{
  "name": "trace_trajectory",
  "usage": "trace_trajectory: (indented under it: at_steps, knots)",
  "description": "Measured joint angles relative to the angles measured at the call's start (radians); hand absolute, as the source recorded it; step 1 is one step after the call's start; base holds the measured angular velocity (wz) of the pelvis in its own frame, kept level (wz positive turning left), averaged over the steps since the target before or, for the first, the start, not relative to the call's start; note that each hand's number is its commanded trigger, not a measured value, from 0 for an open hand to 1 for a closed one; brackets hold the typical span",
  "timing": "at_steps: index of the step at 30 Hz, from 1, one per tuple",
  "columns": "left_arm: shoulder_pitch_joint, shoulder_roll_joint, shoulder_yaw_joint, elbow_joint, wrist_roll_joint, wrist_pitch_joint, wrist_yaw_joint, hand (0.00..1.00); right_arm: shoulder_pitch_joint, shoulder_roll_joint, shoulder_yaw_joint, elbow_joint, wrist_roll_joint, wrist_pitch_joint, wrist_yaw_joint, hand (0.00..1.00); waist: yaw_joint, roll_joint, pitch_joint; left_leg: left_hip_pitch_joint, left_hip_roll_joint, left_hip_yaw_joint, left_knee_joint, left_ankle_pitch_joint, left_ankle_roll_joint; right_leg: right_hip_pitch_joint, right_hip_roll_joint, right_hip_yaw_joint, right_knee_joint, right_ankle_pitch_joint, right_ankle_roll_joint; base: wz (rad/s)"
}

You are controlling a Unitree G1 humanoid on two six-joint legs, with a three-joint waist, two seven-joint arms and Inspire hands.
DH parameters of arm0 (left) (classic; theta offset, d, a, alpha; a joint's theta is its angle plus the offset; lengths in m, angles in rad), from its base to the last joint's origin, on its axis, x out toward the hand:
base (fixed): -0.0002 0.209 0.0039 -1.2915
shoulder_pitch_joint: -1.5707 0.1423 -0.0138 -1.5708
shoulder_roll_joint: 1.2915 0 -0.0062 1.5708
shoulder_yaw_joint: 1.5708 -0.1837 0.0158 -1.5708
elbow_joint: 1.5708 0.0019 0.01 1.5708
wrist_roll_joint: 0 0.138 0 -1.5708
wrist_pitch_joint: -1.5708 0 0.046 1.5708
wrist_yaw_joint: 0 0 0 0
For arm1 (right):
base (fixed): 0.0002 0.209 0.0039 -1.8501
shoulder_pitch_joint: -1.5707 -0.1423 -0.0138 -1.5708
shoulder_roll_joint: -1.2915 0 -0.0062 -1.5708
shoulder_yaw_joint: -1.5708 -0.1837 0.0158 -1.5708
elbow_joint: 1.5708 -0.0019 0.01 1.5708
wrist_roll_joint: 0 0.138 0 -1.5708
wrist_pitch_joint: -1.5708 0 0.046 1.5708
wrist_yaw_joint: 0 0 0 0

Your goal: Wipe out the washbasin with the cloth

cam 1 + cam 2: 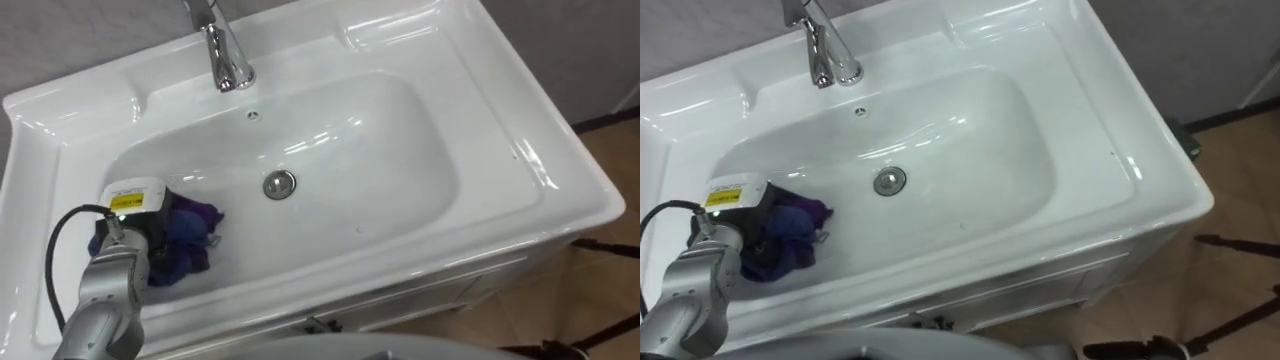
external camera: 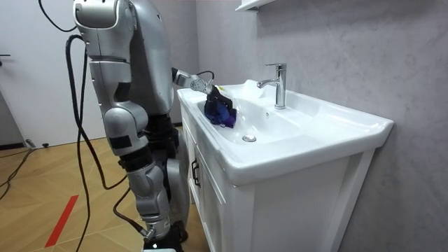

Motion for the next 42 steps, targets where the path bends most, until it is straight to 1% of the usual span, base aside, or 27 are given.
trace_trajectory:
  at_steps: [3, 4, 7, 9, 10, 11, 12, 13, 14, 15, 16, 18, 20, 22, 24, 26, 28, 30, 33, 36, 42]
  knots:
    - [-0.004, 0.0, 0.028, -0.006, -0.035, -0.012, 0.015, 1.0, 0.0, 0.001, 0.004, 0.006, -0.001, -0.01, 0.0, 0.0, 0.002, -0.01, 0.0053, -0.002, -0.001, -0.009, 0.001, 0.0, 0.0, 0.0, 0.001, 0.0, -0.001, -0.001, 0.001, 0.05]
    - [-0.004, -0.001, 0.038, -0.011, -0.04, -0.019, 0.017, 1.0, 0.001, 0.0, 0.015, 0.009, -0.001, -0.014, -0.001, 0.0, 0.004, -0.014, 0.0059, -0.005, -0.001, -0.011, 0.002, 0.0, 0.0, -0.001, 0.001, 0.0, -0.001, -0.001, 0.001, 0.05]
    - [-0.007, -0.002, 0.062, -0.022, -0.068, -0.028, 0.045, 1.0, 0.004, 0.003, 0.034, 0.007, 0.018, -0.016, -0.001, 0.0, 0.012, -0.026, 0.0063, -0.015, -0.001, -0.021, 0.012, 0.0, 0.0, -0.004, 0.002, -0.001, -0.001, -0.001, 0.001, 0.06]
    - [-0.01, -0.003, 0.079, -0.032, -0.07, -0.042, 0.063, 1.0, 0.007, 0.004, 0.047, 0.008, 0.021, -0.022, -0.001, 0.0, 0.024, -0.028, 0.0028, -0.019, -0.001, -0.021, 0.021, -0.001, -0.001, -0.004, 0.002, -0.002, -0.001, 0.0, 0.001, 0.0]
    - [-0.016, -0.004, 0.092, -0.042, -0.08, -0.051, 0.082, 1.0, 0.006, 0.004, 0.058, 0.008, 0.02, -0.026, -0.001, 0.0, 0.026, -0.033, 0.0057, -0.022, -0.001, -0.021, 0.024, -0.001, -0.001, -0.004, 0.001, -0.005, -0.001, 0.0, 0.001, 0.06]
    - [-0.024, -0.006, 0.098, -0.043, -0.089, -0.056, 0.093, 1.0, 0.006, 0.004, 0.067, 0.008, 0.02, -0.029, -0.002, 0.0, 0.028, -0.035, 0.0066, -0.025, -0.001, -0.021, 0.025, -0.001, -0.001, -0.004, 0.001, -0.007, -0.001, 0.0, 0.001, 0.18]
    - [-0.044, -0.012, 0.109, -0.043, -0.1, -0.064, 0.114, 1.0, 0.005, 0.005, 0.073, 0.008, 0.02, -0.036, -0.002, 0.0, 0.03, -0.037, 0.0085, -0.032, -0.001, -0.023, 0.028, -0.002, -0.002, -0.004, 0.0, -0.016, -0.001, 0.0, 0.001, 0.19]
    - [-0.056, -0.015, 0.12, -0.053, -0.106, -0.072, 0.13, 1.0, 0.004, 0.006, 0.083, 0.008, 0.021, -0.041, -0.002, 0.0, 0.042, -0.037, 0.0085, -0.034, -0.001, -0.024, 0.029, -0.002, -0.003, -0.004, 0.0, -0.023, -0.001, 0.0, 0.001, 0.15]
    - [-0.059, -0.015, 0.127, -0.063, -0.111, -0.076, 0.134, 1.0, 0.004, 0.006, 0.089, 0.008, 0.021, -0.045, -0.002, 0.0, 0.042, -0.037, 0.0084, -0.035, -0.001, -0.025, 0.03, -0.002, -0.003, -0.005, 0.0, -0.023, -0.001, 0.0, 0.001, 0.08]
    - [-0.071, -0.015, 0.132, -0.081, -0.116, -0.081, 0.155, 1.0, 0.007, 0.007, 0.089, 0.009, 0.021, -0.055, -0.002, 0.0, 0.045, -0.037, 0.008, -0.038, -0.001, -0.027, 0.032, -0.002, -0.003, -0.004, 0.0, -0.028, -0.001, 0.0, 0.001, 0.09]
    - [-0.079, -0.017, 0.139, -0.1, -0.121, -0.085, 0.18, 1.0, 0.008, 0.008, 0.089, 0.008, 0.021, -0.056, -0.002, 0.0, 0.048, -0.034, 0.0075, -0.04, -0.001, -0.029, 0.031, -0.002, -0.003, -0.005, 0.0, -0.031, -0.001, 0.0, 0.001, 0.09]
    - [-0.079, -0.026, 0.165, -0.142, -0.135, -0.095, 0.215, 1.0, 0.008, 0.015, 0.089, 0.007, 0.022, -0.06, -0.001, 0.0, 0.047, -0.033, 0.0063, -0.043, -0.001, -0.034, 0.031, -0.002, -0.003, -0.006, 0.0, -0.033, -0.001, 0.0, 0.001, 0.06]
    - [-0.08, -0.029, 0.176, -0.17, -0.14, -0.108, 0.254, 1.0, 0.015, 0.019, 0.09, 0.008, 0.024, -0.066, 0.0, 0.0, 0.047, -0.031, 0.0044, -0.042, -0.001, -0.041, 0.029, -0.002, -0.003, -0.002, 0.001, -0.038, -0.001, 0.0, 0.001, 0.07]
    - [-0.08, -0.053, 0.199, -0.187, -0.157, -0.126, 0.294, 1.0, 0.029, 0.021, 0.09, 0.009, 0.034, -0.074, 0.0, 0.0, 0.048, -0.03, 0.0039, -0.031, -0.002, -0.051, 0.017, -0.002, -0.003, 0.005, 0.001, -0.042, -0.001, 0.0, 0.001, 0.06]
    - [-0.08, -0.064, 0.208, -0.193, -0.157, -0.133, 0.324, 1.0, 0.039, 0.023, 0.09, 0.008, 0.039, -0.077, -0.001, 0.0, 0.048, -0.032, 0.004, -0.028, -0.002, -0.053, 0.016, -0.002, -0.003, 0.012, 0.001, -0.043, -0.001, 0.0, 0.001, 0.0]
    - [-0.08, -0.064, 0.209, -0.193, -0.157, -0.138, 0.346, 1.0, 0.048, 0.024, 0.09, 0.008, 0.04, -0.077, -0.001, 0.0, 0.048, -0.033, 0.0042, -0.026, -0.002, -0.054, 0.016, -0.002, -0.003, 0.015, 0.001, -0.045, -0.001, 0.0, 0.001, 0.02]
    - [-0.08, -0.064, 0.21, -0.193, -0.165, -0.152, 0.367, 1.0, 0.058, 0.027, 0.09, 0.01, 0.04, -0.077, -0.001, 0.0, 0.049, -0.037, 0.0046, -0.023, -0.003, -0.054, 0.016, -0.002, -0.003, 0.018, 0.001, -0.049, -0.001, 0.0, 0.001, 0.03]
    - [-0.08, -0.064, 0.213, -0.192, -0.177, -0.153, 0.38, 1.0, 0.058, 0.029, 0.088, 0.011, 0.04, -0.076, -0.001, 0.0, 0.052, -0.041, 0.0058, -0.019, -0.003, -0.054, 0.017, -0.002, -0.004, 0.017, 0.001, -0.048, -0.001, 0.0, 0.001, 0.0]
    - [-0.08, -0.064, 0.221, -0.192, -0.178, -0.159, 0.407, 1.0, 0.056, 0.032, 0.089, 0.011, 0.04, -0.076, 0.0, 0.0, 0.052, -0.043, 0.0043, -0.018, -0.004, -0.053, 0.017, -0.002, -0.004, 0.017, 0.001, -0.044, -0.001, 0.001, 0.002, 0.0]
    - [-0.08, -0.064, 0.253, -0.192, -0.196, -0.17, 0.416, 1.0, 0.057, 0.036, 0.088, 0.015, 0.043, -0.075, 0.012, 0.0, 0.056, -0.04, 0.002, -0.013, -0.005, -0.051, 0.017, -0.002, -0.003, 0.018, 0.001, -0.031, -0.001, 0.001, 0.002, -0.04]
    - [-0.071, -0.064, 0.328, -0.192, -0.195, -0.17, 0.445, 1.0, 0.057, 0.045, 0.083, 0.023, 0.044, -0.071, 0.022, 0.0, 0.06, -0.028, -0.0059, -0.011, -0.006, -0.052, 0.015, -0.002, -0.003, 0.018, -0.001, -0.03, -0.001, 0.001, 0.002, -0.01]
